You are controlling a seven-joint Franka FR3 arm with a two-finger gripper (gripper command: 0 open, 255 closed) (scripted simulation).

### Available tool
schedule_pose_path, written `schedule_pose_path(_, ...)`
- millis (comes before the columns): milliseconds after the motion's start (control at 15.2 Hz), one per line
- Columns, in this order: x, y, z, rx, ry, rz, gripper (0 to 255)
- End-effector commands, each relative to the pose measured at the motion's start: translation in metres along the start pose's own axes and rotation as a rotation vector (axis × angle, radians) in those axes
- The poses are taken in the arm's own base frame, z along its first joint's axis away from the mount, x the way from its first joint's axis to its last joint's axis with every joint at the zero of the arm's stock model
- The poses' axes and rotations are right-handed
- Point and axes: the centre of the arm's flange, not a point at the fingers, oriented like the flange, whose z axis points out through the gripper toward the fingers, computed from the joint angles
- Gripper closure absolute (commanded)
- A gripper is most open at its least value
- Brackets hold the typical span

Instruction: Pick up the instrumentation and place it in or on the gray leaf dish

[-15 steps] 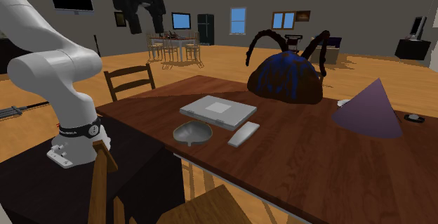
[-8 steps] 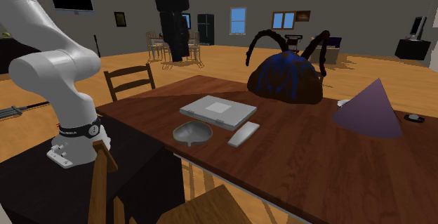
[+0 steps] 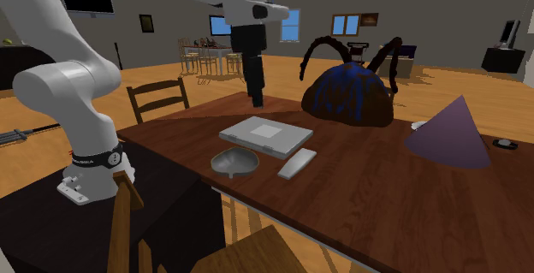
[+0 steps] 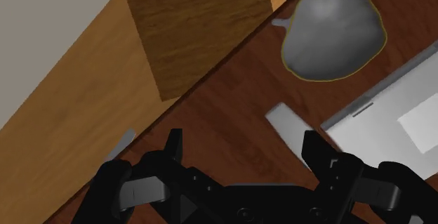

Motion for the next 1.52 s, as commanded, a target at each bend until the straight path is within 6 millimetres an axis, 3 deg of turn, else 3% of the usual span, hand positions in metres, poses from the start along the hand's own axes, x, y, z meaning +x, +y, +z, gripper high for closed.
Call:
schedule_pose_path(0, 0.018, -0.008, 0.021, 0.005, -0.004, -0.06, 0)
schedule_pose_path(792, 0.105, -0.072, 0.138, 0.036, -0.031, -0.404, 0)
schedule_pose_path(1452, 0.155, -0.147, 0.236, 0.061, -0.054, -0.691, 0)
